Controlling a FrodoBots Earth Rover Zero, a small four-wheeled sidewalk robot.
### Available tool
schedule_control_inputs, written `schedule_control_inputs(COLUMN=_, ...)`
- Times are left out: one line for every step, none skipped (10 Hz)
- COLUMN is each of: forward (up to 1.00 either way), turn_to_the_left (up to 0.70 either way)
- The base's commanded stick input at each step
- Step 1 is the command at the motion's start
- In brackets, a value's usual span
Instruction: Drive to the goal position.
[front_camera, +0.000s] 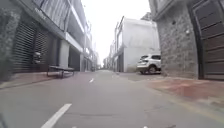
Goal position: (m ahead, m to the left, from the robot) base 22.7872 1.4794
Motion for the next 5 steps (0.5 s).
schedule_control_inputs(forward=0.85, turn_to_the_left=0.0)
schedule_control_inputs(forward=0.85, turn_to_the_left=0.0)
schedule_control_inputs(forward=0.85, turn_to_the_left=0.0)
schedule_control_inputs(forward=0.85, turn_to_the_left=0.0)
schedule_control_inputs(forward=0.85, turn_to_the_left=0.0)
